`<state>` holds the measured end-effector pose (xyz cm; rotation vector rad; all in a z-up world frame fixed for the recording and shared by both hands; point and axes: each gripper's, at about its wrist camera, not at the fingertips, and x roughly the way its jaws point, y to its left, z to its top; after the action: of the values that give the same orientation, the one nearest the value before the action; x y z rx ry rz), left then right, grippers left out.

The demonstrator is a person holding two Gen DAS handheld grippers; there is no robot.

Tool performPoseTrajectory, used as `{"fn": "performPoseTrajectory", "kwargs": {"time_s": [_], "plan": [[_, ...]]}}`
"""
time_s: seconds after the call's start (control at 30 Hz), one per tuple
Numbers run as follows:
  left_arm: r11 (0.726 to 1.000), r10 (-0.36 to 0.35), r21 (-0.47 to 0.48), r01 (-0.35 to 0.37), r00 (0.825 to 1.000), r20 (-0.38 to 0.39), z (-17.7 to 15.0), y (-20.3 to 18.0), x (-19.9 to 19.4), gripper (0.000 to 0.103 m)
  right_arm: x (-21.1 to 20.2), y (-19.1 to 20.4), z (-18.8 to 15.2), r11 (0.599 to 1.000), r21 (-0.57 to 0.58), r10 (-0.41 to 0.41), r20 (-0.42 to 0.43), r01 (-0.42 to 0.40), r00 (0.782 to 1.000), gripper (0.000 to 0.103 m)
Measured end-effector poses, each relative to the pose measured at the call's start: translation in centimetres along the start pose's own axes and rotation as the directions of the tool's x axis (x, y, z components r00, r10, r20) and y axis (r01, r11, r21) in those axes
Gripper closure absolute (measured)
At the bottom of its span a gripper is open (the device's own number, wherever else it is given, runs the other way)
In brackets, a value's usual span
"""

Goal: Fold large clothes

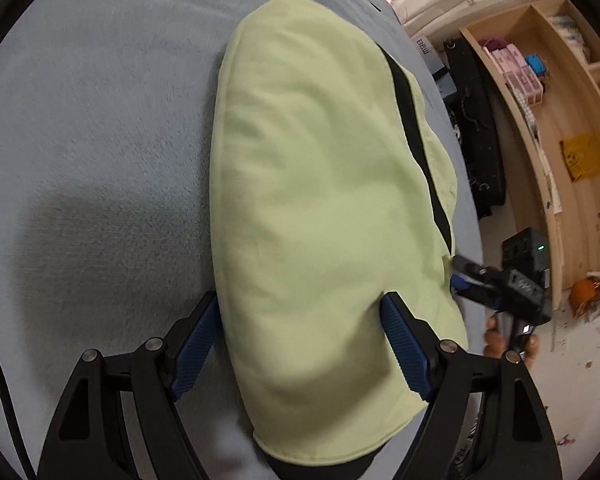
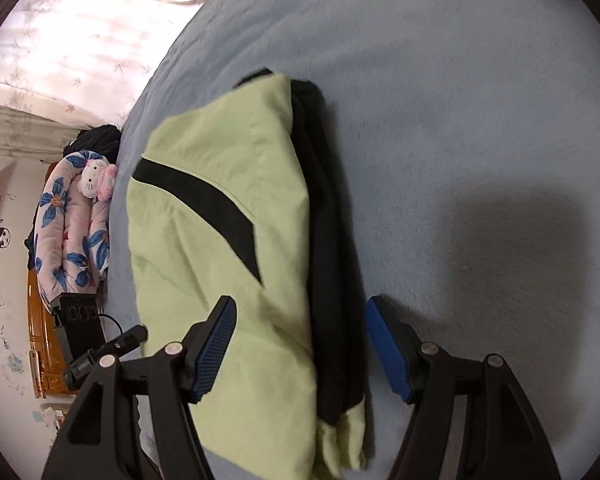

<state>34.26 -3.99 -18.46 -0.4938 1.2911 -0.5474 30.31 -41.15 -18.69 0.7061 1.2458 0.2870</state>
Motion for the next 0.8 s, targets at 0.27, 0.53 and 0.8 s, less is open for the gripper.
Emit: {"fn": "performPoseTrajectory", "kwargs": {"time_s": [0.27,0.53,0.8], "plan": [[0.998,-0.035,0.056,0.033,0.999,0.026,0.5,-0.6,1.6,0.019,2.0,1.6,0.6,0.992,-0.098,0.088,0.039,-0.084,0.995,0.034],[0.992,0.038,0.121,-0.045,0.997,0.063,0.8,-2.2,2.6,0.013,4.5,4.1,1.2,0.985,-0.169,0.038,0.078,-0.024,0.996,0.048],[0.949,0.168,0.243,-0.203,0.973,0.156,-0.1,-5.6,0.7,0.055,2.9,5.7,-0.4,0.981,-0.192,0.017,0.147,0.011,0.989,0.085]]}}
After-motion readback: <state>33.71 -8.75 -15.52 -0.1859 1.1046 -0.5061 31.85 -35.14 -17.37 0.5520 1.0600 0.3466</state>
